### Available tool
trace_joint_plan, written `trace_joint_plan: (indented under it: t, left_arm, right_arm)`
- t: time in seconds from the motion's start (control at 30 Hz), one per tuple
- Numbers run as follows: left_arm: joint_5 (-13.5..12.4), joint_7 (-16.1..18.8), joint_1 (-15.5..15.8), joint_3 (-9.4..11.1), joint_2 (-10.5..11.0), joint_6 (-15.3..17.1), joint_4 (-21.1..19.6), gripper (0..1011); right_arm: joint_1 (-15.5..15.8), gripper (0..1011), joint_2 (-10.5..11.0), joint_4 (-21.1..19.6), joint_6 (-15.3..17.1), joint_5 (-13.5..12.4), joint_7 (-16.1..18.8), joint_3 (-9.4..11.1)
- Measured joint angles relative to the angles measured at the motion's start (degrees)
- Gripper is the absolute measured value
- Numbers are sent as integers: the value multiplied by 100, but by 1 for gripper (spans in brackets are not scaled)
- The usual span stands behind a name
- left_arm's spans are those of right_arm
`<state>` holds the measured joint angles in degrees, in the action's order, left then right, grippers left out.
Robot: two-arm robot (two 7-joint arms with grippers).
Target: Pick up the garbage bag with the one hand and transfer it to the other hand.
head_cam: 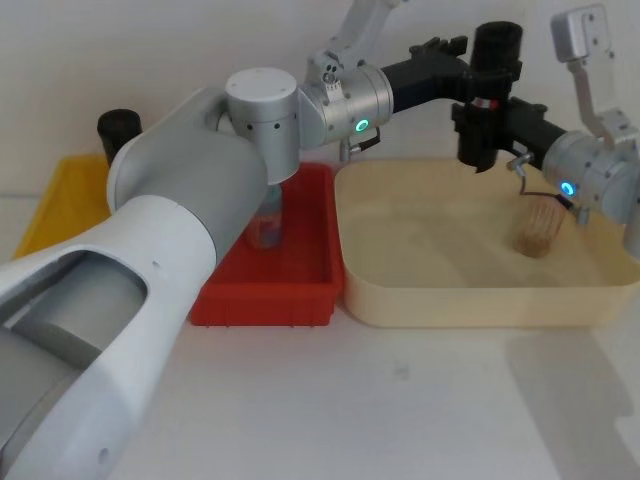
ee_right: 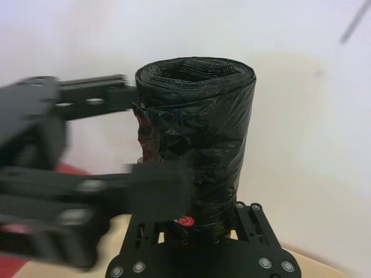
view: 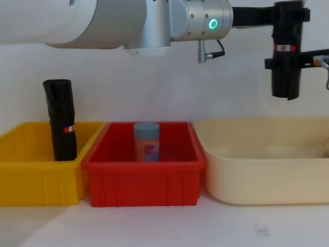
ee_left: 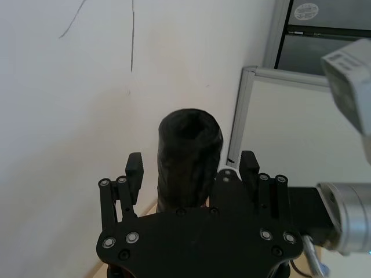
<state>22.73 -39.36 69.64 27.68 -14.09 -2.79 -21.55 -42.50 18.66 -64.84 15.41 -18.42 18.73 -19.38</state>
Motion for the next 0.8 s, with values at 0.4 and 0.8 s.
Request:
trace_joint_plan:
  t: [0.4,0.8]
  left_arm:
    - [0,0,0,0,0,0,0,1001]
    - [0,0,0,0,0,0,0,1001]
  right_arm:
    - [-63,537,75,302,118,-25,43,173]
    - [89,804,164,138,176,-88,215,237]
